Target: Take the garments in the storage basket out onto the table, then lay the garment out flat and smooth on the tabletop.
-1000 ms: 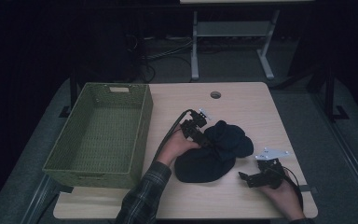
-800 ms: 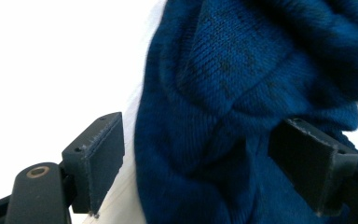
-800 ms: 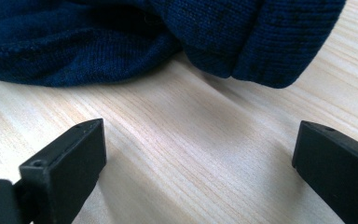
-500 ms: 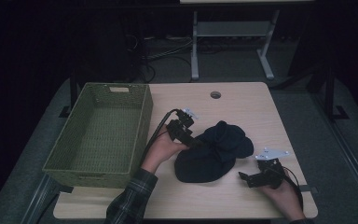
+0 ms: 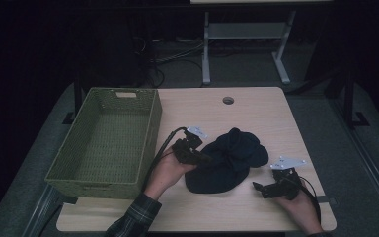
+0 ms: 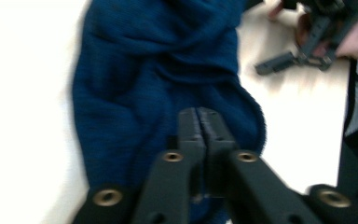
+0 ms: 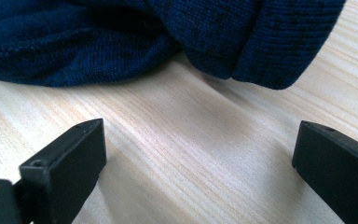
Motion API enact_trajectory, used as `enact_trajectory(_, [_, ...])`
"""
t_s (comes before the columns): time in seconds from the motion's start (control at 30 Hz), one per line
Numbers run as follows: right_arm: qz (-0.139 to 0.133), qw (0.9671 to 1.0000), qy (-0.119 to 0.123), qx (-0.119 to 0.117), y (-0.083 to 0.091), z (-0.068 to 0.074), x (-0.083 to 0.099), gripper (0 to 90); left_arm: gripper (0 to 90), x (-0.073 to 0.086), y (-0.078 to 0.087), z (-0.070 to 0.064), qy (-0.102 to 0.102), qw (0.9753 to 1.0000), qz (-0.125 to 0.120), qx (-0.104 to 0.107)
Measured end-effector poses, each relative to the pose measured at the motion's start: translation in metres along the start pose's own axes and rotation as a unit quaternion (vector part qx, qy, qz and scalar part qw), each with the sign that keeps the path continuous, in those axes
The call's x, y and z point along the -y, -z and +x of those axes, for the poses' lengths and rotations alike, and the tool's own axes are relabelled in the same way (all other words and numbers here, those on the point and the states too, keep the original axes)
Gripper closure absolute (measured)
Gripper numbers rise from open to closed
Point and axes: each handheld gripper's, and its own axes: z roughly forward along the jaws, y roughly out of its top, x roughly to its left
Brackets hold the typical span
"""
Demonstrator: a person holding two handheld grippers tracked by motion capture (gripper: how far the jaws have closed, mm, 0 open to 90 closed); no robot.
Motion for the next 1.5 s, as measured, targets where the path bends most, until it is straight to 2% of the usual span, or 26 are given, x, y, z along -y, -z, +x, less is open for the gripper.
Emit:
enact_trajectory(0.03, [0.000,1.0000,-0.001,0.000,0.000,0.000,0.000,2.5,89.9,0.002,-0.006,-0.006,-0.008,1.0000,0.004,0.003])
enact_trajectory(0.1, [0.000,1.0000,0.000,0.000,0.000,0.000,0.000,2.5,89.9,0.003,-0.012,-0.011,-0.014,0.9998,0.002,0.013])
enact_trajectory(0.37, [0.000,1.0000,-0.001,-0.001,0.000,0.000,0.000,2.6,89.9,0.007,-0.035,-0.027,-0.028,0.9988,-0.007,0.039])
enact_trajectory(0.6, [0.000,1.0000,-0.002,-0.001,0.000,0.000,0.000,2.6,89.9,0.006,-0.053,-0.038,-0.043,0.9982,-0.005,0.040])
enact_trajectory(0.63, [0.000,1.0000,-0.001,0.000,0.000,0.000,0.000,2.6,89.9,0.006,-0.058,-0.040,-0.045,0.9981,0.001,0.042])
enact_trajectory(0.93, [0.000,1.0000,-0.001,0.000,0.000,0.000,0.000,2.6,90.0,0.013,-0.076,-0.040,-0.051,0.9973,0.034,0.041])
enact_trajectory(1.0, [0.001,1.0000,0.000,0.002,0.000,0.000,0.000,2.6,90.0,0.018,-0.078,-0.039,-0.063,0.9958,0.054,0.038])
enact_trajectory(1.1, [0.001,1.0000,-0.003,0.007,0.000,0.000,0.000,2.6,90.0,0.021,-0.077,-0.037,-0.060,0.9955,0.056,0.047])
enact_trajectory(1.33, [0.001,1.0000,0.001,0.000,0.001,0.000,0.000,2.9,90.0,0.025,-0.074,-0.035,-0.070,0.9944,0.061,0.051])
enact_trajectory(1.37, [0.010,0.9999,0.010,-0.003,0.004,-0.001,-0.001,8.3,90.0,0.027,-0.073,-0.033,-0.068,0.9944,0.060,0.056])
enact_trajectory(1.4, [0.010,0.9999,0.010,-0.003,0.004,-0.001,-0.001,8.3,90.0,0.027,-0.073,-0.033,-0.068,0.9944,0.060,0.056])
enact_trajectory(1.5, [-0.008,0.9999,0.003,-0.013,0.015,-0.004,-0.005,8.5,90.0,0.027,-0.074,-0.032,-0.062,0.9946,0.057,0.061])
